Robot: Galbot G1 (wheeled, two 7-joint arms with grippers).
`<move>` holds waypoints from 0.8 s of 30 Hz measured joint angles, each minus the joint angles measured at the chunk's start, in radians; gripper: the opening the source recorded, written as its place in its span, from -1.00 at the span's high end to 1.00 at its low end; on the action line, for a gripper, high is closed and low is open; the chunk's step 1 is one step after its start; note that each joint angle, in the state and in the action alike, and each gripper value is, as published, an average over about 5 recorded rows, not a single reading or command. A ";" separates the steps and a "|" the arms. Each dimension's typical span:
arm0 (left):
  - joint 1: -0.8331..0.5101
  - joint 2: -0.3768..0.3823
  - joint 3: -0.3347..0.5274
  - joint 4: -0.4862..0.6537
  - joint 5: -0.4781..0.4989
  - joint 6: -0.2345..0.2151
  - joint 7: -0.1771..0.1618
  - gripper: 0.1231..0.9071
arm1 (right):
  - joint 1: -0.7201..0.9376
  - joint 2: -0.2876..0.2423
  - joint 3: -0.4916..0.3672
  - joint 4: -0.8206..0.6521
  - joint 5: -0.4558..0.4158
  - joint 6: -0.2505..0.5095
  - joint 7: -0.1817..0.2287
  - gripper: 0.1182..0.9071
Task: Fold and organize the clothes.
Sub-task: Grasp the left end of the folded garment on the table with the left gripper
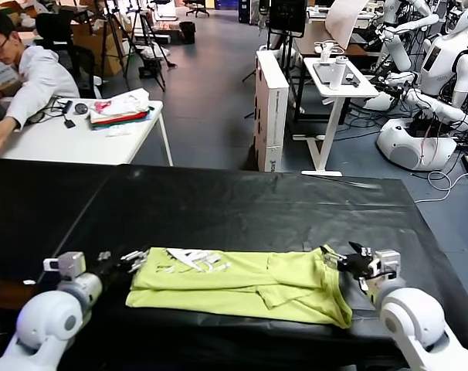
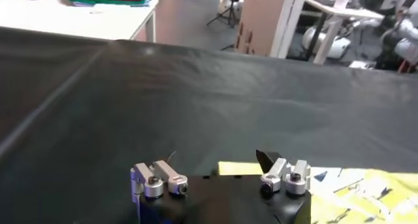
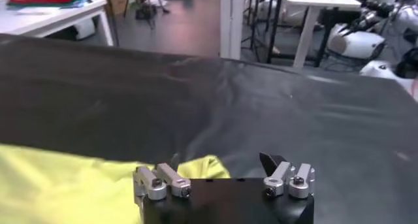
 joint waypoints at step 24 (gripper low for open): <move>-0.010 -0.041 0.034 0.068 0.015 -0.034 0.017 -1.00 | -0.013 0.046 0.001 -0.019 -0.030 0.055 0.007 -1.00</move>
